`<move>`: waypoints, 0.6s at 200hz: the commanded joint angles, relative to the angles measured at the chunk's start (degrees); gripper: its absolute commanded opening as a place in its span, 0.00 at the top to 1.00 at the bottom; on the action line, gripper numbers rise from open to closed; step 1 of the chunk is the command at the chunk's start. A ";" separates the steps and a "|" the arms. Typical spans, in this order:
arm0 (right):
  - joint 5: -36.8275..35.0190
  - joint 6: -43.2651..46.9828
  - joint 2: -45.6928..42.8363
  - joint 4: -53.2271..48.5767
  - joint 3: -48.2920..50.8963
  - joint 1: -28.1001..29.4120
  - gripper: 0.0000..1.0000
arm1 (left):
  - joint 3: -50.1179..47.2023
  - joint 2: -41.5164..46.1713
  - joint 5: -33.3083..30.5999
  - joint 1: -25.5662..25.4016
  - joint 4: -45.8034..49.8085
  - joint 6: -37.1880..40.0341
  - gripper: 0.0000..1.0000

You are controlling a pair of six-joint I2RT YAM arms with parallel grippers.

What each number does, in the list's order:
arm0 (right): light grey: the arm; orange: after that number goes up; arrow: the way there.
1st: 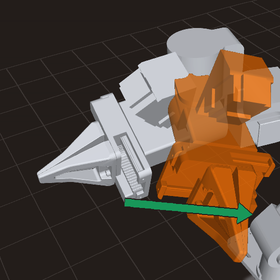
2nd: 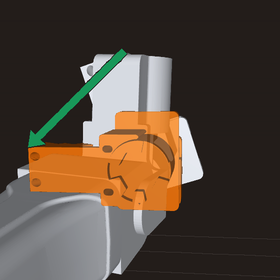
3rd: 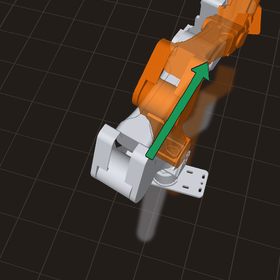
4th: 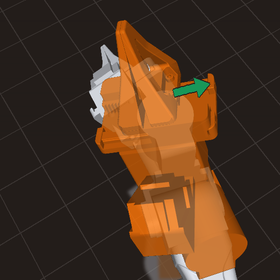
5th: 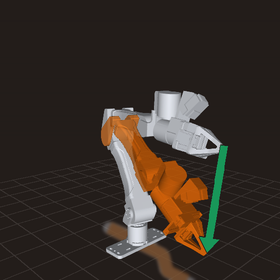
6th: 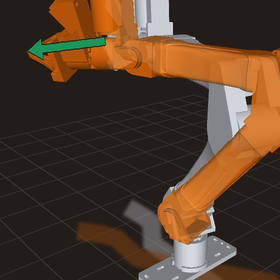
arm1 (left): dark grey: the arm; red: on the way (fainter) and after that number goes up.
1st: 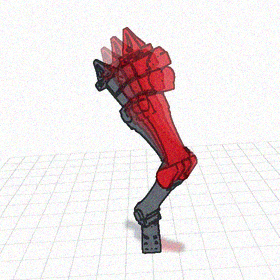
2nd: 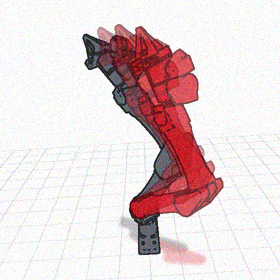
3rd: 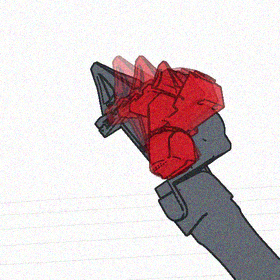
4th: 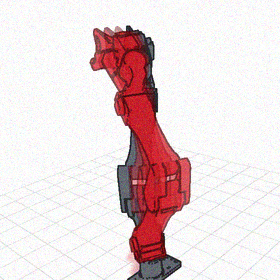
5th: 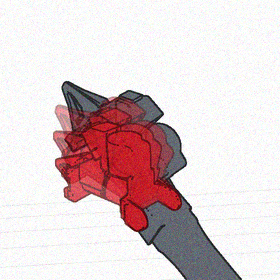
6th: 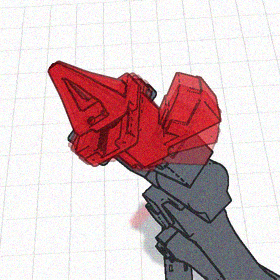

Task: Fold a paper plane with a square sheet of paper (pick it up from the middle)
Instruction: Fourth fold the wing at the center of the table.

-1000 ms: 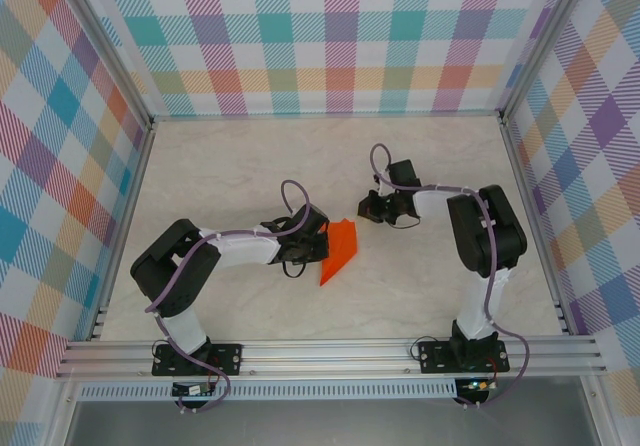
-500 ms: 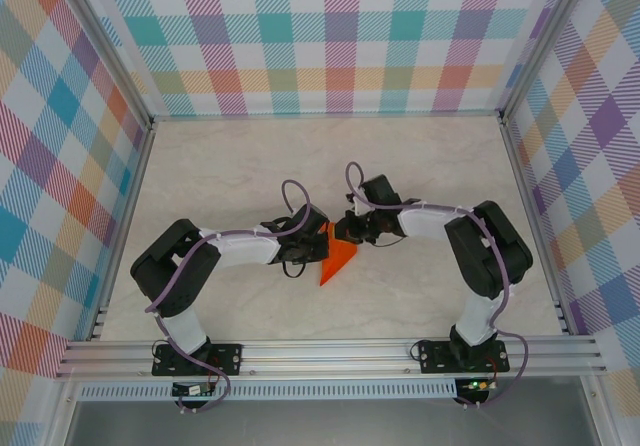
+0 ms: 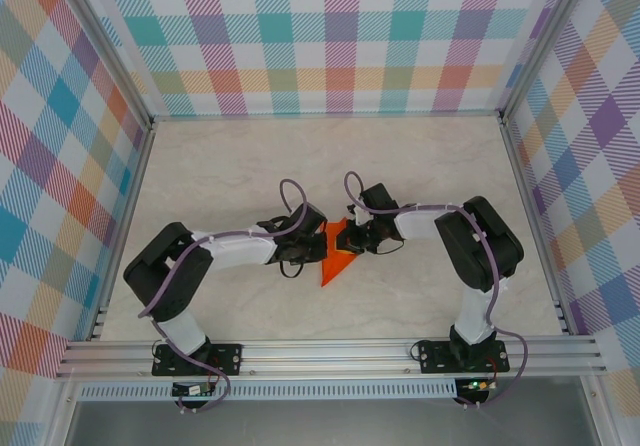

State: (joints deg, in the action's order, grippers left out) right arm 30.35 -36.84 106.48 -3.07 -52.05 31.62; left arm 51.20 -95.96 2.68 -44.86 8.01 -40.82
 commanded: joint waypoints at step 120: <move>-6.91 -1.57 5.41 -5.28 0.46 0.38 1.00 | -9.25 6.58 9.14 -3.64 -13.55 -11.39 0.91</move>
State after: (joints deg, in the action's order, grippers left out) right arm 30.74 -37.71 107.22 -4.10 -52.99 31.57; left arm 43.51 -87.64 10.41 -48.01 -2.22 -49.39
